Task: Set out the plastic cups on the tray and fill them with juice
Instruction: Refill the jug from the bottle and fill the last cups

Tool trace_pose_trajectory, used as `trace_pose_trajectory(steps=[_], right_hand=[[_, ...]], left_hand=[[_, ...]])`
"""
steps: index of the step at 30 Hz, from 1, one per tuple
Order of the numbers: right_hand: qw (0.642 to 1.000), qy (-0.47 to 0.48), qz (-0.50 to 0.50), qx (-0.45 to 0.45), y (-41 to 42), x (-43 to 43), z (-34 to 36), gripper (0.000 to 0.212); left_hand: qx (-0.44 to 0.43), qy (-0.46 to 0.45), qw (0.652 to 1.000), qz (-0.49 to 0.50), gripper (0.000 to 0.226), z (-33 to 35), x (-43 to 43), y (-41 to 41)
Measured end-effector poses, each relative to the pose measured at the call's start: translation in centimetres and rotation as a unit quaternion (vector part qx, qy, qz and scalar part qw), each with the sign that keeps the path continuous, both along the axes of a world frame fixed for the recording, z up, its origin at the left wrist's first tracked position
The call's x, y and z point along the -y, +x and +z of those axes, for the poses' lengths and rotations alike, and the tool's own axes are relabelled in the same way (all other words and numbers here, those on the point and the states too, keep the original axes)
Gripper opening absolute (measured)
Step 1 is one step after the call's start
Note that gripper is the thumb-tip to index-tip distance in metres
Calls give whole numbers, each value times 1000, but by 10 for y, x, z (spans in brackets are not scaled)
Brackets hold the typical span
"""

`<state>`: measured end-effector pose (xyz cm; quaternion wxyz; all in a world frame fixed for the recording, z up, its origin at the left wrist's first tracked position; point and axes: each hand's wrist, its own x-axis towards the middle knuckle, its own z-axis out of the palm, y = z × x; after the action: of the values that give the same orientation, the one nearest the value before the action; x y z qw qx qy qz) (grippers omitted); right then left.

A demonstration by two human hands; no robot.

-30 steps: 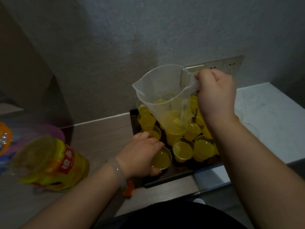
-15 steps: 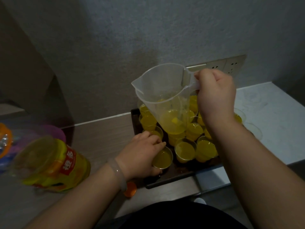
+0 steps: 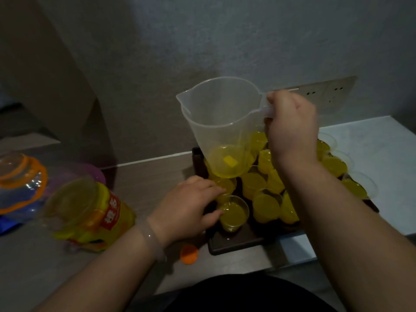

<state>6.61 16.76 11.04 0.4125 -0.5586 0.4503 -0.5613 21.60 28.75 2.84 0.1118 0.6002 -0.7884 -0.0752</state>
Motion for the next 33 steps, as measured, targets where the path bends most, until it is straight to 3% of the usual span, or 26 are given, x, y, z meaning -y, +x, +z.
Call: trace_pose_trajectory(steps=[7,17,26,33], right_hand=[[997,22,55,55,15,5,1,35],[983,92,150,59,53,5,-5,24],[979,149,121,64,123,-27,-39,35],[984,167,54,-34,153,-54,-75,34]], left_hand=[[-2,-20,997,74,41,9,-9,9],[8,-22,990,141,39,11,-26,24],[28,-80,995,54,30,14,-61,62],[50,-119,991,-46,28,15,-82,91]])
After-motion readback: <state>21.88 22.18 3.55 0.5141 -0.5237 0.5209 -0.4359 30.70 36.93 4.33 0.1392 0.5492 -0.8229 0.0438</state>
